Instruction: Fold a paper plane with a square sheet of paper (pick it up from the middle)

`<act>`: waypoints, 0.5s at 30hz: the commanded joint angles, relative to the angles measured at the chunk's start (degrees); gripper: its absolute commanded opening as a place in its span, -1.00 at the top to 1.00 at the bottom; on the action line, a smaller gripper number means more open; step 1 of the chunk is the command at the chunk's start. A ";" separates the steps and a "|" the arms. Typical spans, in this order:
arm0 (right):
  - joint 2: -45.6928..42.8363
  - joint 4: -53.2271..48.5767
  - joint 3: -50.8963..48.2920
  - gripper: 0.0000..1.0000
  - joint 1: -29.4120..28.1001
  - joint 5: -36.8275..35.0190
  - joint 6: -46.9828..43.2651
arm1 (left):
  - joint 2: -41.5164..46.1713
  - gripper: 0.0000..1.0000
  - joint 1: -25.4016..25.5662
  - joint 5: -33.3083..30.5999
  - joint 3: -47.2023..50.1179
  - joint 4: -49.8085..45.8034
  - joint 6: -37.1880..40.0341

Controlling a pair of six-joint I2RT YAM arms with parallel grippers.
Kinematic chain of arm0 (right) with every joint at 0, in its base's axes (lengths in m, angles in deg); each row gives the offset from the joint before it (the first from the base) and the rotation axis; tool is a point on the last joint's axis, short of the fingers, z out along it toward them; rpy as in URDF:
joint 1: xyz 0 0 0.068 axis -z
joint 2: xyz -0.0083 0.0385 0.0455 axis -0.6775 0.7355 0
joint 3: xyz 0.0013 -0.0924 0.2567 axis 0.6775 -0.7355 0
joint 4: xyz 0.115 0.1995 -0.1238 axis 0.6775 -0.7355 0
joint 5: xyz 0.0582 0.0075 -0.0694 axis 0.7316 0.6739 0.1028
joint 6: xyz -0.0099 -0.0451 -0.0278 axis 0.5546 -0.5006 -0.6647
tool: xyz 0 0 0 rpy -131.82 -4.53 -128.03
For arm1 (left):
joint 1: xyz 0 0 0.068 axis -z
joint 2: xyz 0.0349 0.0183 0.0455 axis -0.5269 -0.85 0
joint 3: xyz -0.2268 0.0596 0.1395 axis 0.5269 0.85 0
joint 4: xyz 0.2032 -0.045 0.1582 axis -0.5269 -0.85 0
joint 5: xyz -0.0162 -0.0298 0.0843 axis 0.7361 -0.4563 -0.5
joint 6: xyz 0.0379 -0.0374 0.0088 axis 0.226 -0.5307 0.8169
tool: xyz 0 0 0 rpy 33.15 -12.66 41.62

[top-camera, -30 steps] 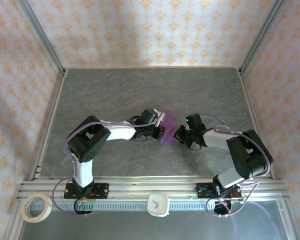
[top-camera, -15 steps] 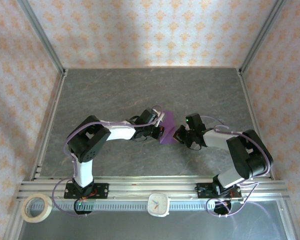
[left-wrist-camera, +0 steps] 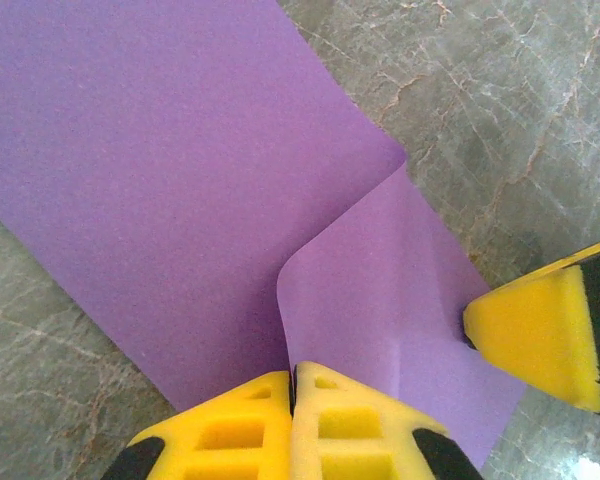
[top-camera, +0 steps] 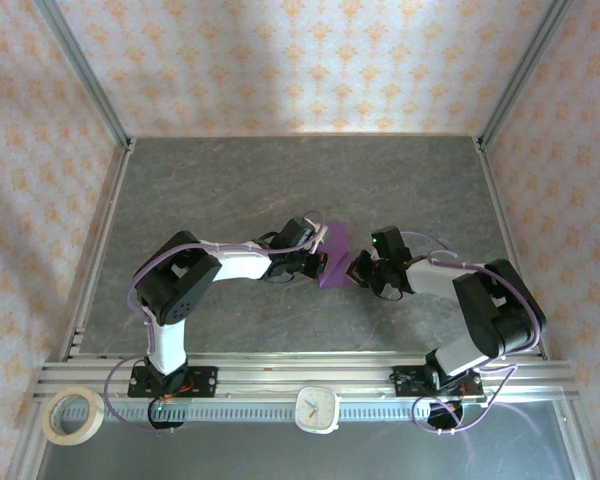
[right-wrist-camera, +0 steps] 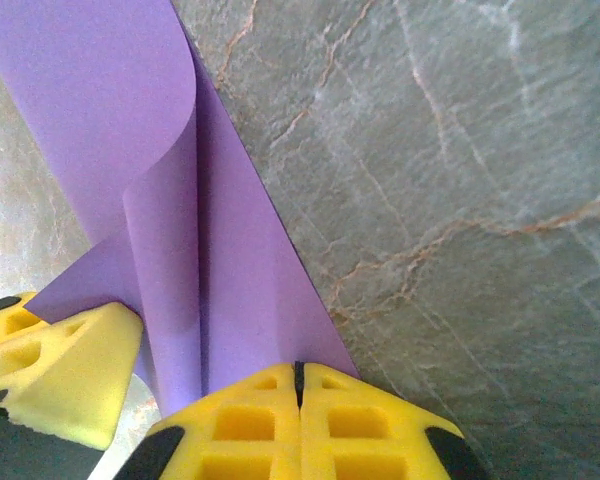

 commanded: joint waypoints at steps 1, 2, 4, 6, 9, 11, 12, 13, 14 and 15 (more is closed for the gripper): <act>1.92 -3.64 -0.28 1.00 -0.19 -2.94 -0.85 | -0.57 0.92 -0.45 -2.06 0.52 -0.56 -0.03; 1.90 -3.68 -0.28 1.00 -0.20 -2.92 -0.81 | -0.56 0.92 -0.50 -2.20 0.37 -0.70 -0.06; 1.84 -3.72 -0.28 1.00 -0.20 -3.04 -0.86 | -0.45 0.92 -0.46 -2.20 0.68 -0.46 -0.17; 1.89 -3.72 -0.24 1.00 -0.20 -3.00 -0.83 | -0.47 0.92 -0.46 -2.17 0.78 -0.44 -0.29; 1.97 -3.72 -0.28 1.00 -0.16 -3.00 -0.85 | -0.51 0.92 -0.44 -2.04 0.78 -0.48 -0.45; 1.82 -3.64 -0.36 1.00 -0.18 -2.97 -0.85 | -0.63 0.92 -0.48 -2.32 0.73 -0.61 -0.53; 1.84 -3.61 -0.37 1.00 -0.17 -3.00 -0.87 | -0.61 0.91 -0.49 -2.59 0.62 -0.61 -0.53; 1.87 -3.64 -0.32 1.00 -0.18 -2.99 -0.85 | -0.60 0.91 -0.51 -2.83 0.65 -0.73 -0.59; 1.88 -3.64 -0.37 1.00 -0.16 -3.01 -0.88 | -0.65 0.92 -0.47 -3.06 0.51 -1.04 -0.71; 1.84 -3.64 -0.37 1.00 -0.18 -3.00 -0.81 | -0.67 0.91 -0.51 -3.06 0.52 -1.09 -0.68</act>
